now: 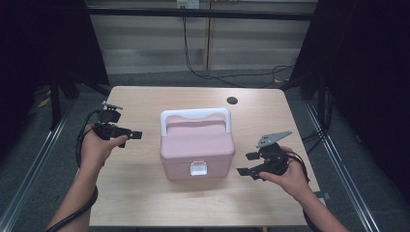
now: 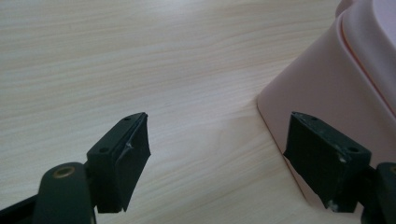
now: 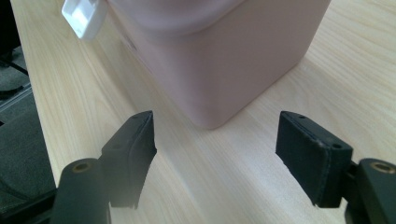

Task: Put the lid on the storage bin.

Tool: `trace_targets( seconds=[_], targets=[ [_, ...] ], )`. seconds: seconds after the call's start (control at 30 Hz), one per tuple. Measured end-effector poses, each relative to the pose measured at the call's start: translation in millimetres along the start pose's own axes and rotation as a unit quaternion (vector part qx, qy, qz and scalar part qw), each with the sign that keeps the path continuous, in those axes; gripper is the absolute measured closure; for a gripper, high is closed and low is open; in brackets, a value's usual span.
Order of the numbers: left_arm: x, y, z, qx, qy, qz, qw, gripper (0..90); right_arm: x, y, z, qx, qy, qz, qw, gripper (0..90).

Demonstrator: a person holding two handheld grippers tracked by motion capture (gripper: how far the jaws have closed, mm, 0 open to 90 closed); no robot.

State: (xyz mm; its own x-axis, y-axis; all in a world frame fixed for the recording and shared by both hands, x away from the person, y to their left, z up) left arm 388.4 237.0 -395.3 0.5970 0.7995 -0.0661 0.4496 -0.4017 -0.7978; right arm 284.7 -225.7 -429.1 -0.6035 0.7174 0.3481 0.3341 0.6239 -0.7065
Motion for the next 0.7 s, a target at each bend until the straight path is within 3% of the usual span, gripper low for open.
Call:
trace_targets(
  seconds=[0.17,0.37,0.7],
  targets=[
    [2.5,3.2,13.8,0.004,0.003,0.013,0.9999,21.4,-4.6,-0.2,7.9,0.003,0.003,0.002,1.0000,26.0],
    [8.3,9.4,32.9,-0.003,-0.009,0.017,0.9998,21.3,-11.3,-0.3,18.7,0.005,0.009,0.006,0.9999,25.6],
    [10.9,16.6,59.6,-0.006,-0.005,0.024,0.9997,21.4,-22.7,3.9,39.3,0.005,0.015,0.013,0.9998,25.1]
  ],
)
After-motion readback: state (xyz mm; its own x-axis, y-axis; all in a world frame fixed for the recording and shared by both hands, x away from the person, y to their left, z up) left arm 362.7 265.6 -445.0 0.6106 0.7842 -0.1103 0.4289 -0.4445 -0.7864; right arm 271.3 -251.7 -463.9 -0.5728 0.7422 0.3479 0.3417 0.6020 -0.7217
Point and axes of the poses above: each handheld gripper's, and its own axes: y roughly forward along the jaws, z roughly out of its underside, x roughly to its left, the point moved 1 cm from there along y, roughly forward along the jaws, and after that the axes turned 14 degrees about y, right-handed, at the moved point
